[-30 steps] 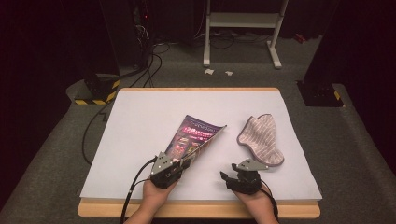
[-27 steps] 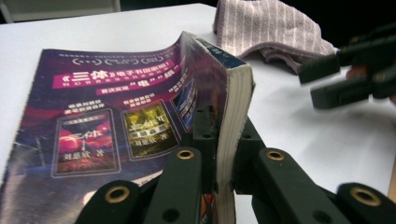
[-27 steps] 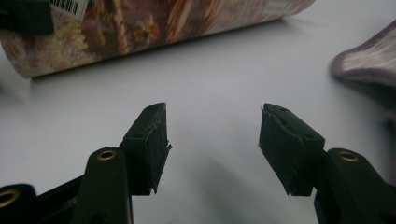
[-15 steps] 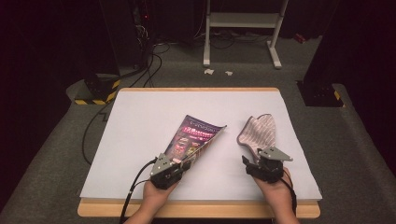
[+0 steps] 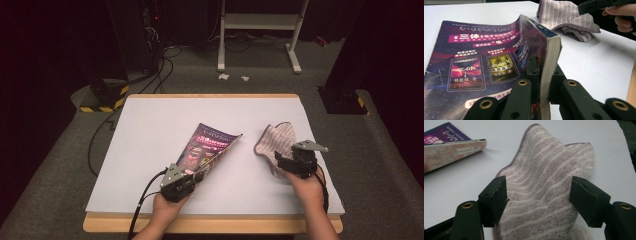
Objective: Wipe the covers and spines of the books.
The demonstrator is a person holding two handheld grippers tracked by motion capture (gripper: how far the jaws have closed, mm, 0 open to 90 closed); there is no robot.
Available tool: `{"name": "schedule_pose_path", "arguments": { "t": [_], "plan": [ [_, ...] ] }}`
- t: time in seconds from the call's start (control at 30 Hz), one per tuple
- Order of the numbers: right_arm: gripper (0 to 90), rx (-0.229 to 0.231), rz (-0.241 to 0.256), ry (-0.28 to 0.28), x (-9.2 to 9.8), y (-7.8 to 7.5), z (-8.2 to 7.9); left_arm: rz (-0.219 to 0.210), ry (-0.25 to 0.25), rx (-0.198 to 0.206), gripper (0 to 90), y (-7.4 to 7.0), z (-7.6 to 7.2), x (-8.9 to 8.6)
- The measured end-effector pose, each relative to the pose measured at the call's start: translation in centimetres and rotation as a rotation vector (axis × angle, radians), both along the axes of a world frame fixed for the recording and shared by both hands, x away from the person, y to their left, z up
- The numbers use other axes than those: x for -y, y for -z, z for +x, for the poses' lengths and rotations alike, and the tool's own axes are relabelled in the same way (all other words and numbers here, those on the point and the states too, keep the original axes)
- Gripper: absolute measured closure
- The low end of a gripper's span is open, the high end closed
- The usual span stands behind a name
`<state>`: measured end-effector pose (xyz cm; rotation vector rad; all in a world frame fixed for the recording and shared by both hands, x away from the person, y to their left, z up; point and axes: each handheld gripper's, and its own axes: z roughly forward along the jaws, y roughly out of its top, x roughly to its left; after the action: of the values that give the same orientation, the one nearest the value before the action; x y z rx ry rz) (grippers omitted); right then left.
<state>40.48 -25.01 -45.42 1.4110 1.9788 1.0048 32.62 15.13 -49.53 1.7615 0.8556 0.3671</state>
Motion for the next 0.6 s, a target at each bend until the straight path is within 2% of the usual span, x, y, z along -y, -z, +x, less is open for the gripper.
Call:
{"name": "schedule_pose_path", "arguments": {
  "t": [0.17,0.27,0.33,0.47,0.53,0.6],
  "plan": [
    [31.9,-0.055,-0.011,0.051,0.8,1.0,2.2,0.002,0.004,0.001,82.8,0.0,0.0,-0.1],
    [31.3,-0.074,0.013,0.082,1.3,1.6,3.0,-0.003,0.003,-0.001,82.8,0.0,0.1,-0.1],
    [30.1,-0.096,0.014,0.080,1.2,2.0,3.4,-0.003,0.006,-0.002,82.8,0.0,0.1,-0.1],
    [25.7,-0.198,-0.033,0.079,0.7,3.0,4.0,0.000,0.006,-0.001,82.7,0.0,0.1,-0.1],
    [25.1,-0.248,-0.023,0.070,0.8,3.6,4.1,0.002,0.006,-0.001,82.8,0.0,0.1,-0.1],
    [29.7,-0.237,-0.022,0.066,0.7,3.8,3.8,0.004,0.007,0.000,82.7,0.0,0.1,-0.1]
  ]
}}
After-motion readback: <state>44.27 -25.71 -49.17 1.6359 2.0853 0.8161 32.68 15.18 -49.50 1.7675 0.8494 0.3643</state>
